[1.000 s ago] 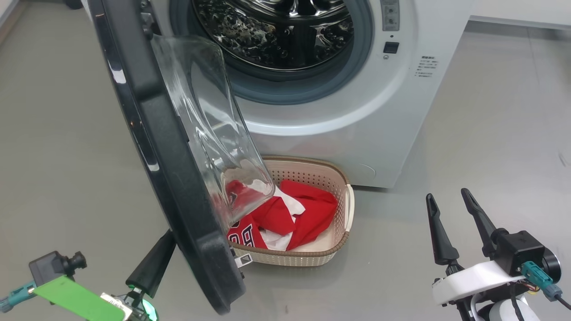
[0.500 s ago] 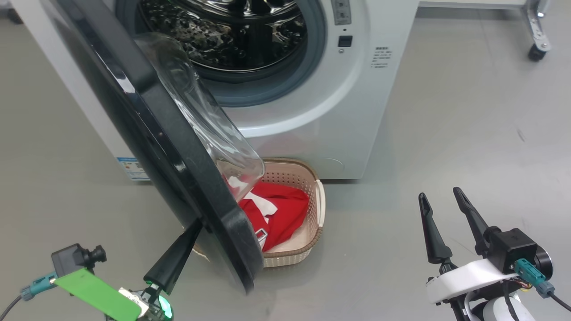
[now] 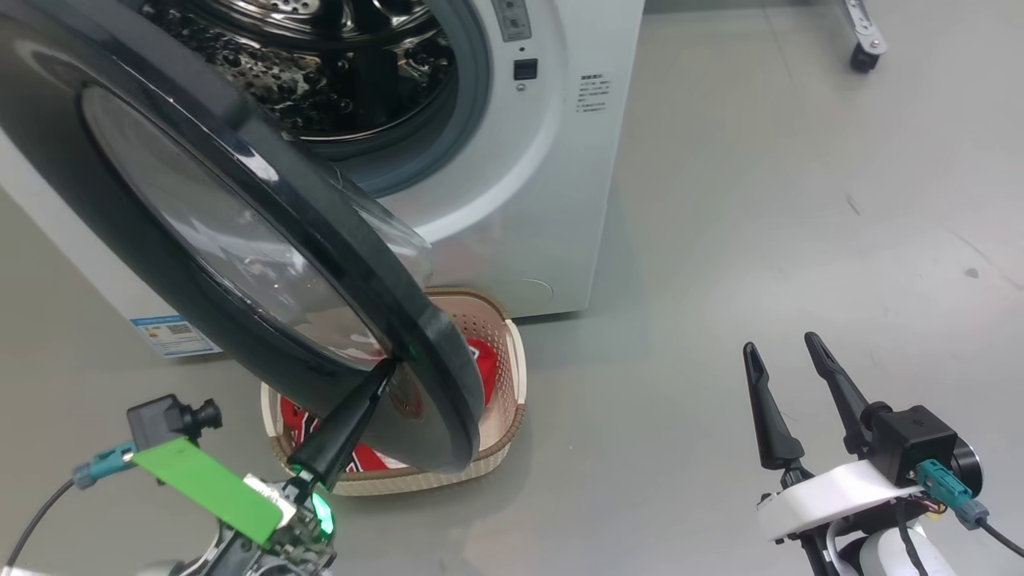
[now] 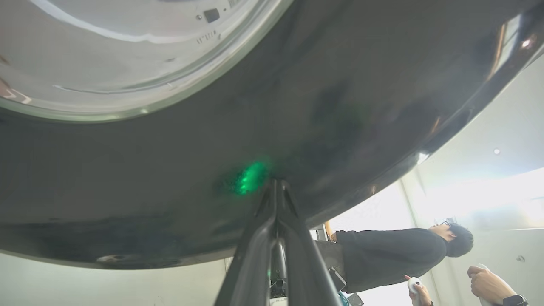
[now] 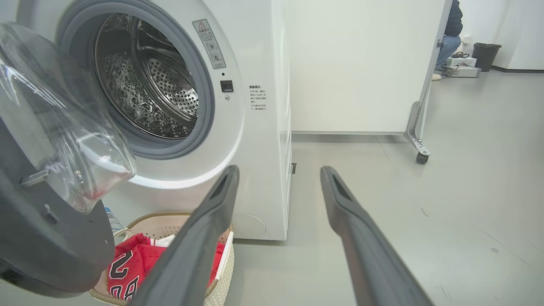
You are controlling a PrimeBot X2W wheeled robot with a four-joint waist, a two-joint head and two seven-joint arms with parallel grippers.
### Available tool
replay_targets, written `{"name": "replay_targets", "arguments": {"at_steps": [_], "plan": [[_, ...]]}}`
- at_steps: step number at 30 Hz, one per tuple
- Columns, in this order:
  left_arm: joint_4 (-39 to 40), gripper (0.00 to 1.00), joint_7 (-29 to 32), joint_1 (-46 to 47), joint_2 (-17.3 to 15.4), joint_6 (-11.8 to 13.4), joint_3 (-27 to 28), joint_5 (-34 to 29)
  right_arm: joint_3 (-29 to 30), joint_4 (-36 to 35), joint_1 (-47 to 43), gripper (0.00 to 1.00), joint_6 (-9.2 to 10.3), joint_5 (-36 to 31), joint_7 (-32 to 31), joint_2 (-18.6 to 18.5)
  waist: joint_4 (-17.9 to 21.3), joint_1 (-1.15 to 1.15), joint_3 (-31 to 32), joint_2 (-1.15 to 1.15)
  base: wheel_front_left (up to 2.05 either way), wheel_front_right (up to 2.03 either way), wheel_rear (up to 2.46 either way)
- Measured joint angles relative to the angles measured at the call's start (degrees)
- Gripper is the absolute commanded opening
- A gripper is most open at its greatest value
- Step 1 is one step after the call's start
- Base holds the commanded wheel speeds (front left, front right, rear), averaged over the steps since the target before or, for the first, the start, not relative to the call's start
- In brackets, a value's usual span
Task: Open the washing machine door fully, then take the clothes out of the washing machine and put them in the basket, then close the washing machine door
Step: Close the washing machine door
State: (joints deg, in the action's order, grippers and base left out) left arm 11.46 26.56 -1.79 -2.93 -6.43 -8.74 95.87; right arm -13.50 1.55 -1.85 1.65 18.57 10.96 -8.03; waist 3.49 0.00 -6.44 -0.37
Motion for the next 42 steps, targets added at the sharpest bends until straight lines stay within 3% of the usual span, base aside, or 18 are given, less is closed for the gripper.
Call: {"name": "replay_targets", "arguments": {"at_steps": [16,42], "plan": [[-7.34,0.00,-1.91,9.65,0.24,-0.31,-3.55,1.51,0.19,0.30,1.40,1.00,-0.05,0.08,0.98,0.56,4.66,0.00,-2.67,0.00,0.00,0.00,0.00],[-15.18,0.00,-4.99,15.66,0.40,-0.44,-4.57,2.94,1.01,1.63,2.33,1.00,-0.01,0.09,1.81,0.65,5.64,0.00,-2.93,0.00,0.00,0.00,0.00]]}}
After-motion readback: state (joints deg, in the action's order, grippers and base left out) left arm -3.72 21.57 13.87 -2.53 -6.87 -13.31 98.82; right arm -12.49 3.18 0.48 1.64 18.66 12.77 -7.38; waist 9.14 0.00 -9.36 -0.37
